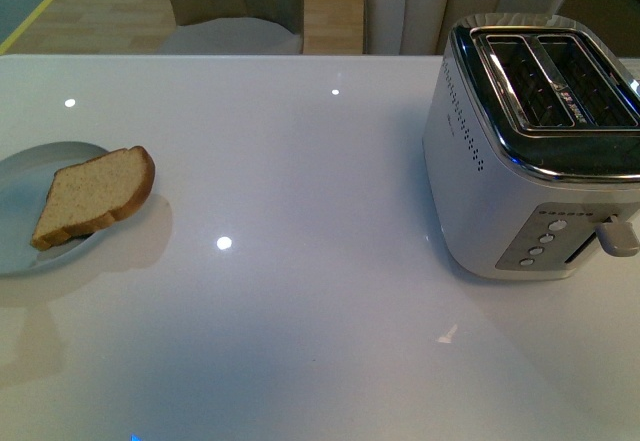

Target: Left arm holds plate, right arm toasts bread

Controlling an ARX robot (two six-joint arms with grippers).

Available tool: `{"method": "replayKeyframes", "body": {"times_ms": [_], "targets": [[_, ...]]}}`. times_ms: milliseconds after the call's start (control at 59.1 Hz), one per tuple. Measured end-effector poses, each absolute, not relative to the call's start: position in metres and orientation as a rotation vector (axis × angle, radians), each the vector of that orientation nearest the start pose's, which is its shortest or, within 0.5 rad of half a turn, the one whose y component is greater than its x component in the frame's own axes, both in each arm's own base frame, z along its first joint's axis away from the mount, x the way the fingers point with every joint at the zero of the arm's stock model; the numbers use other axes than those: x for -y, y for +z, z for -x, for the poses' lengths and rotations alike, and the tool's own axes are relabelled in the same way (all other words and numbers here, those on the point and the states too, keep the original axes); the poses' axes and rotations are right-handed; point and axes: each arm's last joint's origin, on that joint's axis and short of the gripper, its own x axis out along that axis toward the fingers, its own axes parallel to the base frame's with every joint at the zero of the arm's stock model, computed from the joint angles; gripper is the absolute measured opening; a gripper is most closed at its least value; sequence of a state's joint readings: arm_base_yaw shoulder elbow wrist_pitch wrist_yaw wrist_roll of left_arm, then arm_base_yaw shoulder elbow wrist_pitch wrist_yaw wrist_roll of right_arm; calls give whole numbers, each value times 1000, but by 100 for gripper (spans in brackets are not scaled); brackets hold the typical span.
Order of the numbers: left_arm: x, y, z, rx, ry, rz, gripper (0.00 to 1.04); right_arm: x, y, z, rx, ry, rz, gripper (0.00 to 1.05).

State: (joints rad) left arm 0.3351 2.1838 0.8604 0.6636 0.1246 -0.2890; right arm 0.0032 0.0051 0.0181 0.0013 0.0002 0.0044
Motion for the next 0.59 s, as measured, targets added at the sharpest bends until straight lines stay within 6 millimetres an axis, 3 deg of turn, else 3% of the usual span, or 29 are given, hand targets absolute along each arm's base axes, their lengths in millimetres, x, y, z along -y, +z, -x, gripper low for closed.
{"method": "replayKeyframes", "body": {"times_ms": [288, 592], "targets": [[-127, -2, -360, -686, 384, 459, 98, 0, 169, -97, 14, 3, -4, 96], [-131, -22, -366, -722, 416, 459, 98, 0, 169, -97, 14, 3, -4, 96]]}}
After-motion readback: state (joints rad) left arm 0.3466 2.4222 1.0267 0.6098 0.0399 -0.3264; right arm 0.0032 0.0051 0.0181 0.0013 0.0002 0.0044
